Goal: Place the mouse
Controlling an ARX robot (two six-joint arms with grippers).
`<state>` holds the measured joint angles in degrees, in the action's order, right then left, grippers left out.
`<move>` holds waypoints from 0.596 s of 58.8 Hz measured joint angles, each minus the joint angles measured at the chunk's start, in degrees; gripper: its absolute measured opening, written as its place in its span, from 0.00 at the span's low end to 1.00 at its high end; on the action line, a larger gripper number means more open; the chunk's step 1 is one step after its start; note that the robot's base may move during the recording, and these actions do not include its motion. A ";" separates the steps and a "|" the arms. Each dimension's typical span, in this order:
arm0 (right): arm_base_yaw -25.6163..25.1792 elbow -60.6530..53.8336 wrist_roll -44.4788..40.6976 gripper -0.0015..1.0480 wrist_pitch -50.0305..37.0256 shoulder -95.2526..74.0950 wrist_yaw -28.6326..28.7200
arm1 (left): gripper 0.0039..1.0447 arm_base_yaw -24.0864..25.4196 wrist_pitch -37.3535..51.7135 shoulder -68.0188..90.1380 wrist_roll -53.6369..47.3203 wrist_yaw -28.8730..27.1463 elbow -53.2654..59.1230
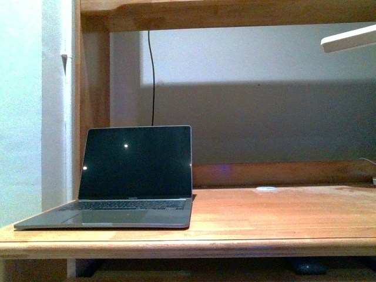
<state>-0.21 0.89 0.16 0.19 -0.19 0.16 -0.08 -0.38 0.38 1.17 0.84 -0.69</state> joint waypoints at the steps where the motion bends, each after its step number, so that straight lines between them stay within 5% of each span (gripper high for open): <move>1: 0.00 0.00 0.00 0.93 0.00 0.00 0.02 | 0.93 0.98 -2.73 1.11 2.32 3.50 -1.01; 7: 0.00 0.00 -0.02 0.93 0.00 0.02 0.04 | 0.93 4.44 -1.90 11.37 9.55 12.31 -3.80; 16: 0.00 0.00 0.00 0.93 0.00 0.00 0.02 | 0.93 9.94 14.53 31.43 5.16 19.39 -8.76; 25: 0.00 0.00 0.00 0.93 0.00 0.00 0.02 | 0.93 11.37 28.04 53.46 -7.21 18.21 -16.22; 35: 0.00 0.00 0.00 0.93 0.00 0.00 0.02 | 0.93 7.32 38.80 73.96 -29.40 13.70 -23.89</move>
<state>-0.21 0.89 0.16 0.19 -0.19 0.19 7.25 38.41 74.35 -28.23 14.55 -24.58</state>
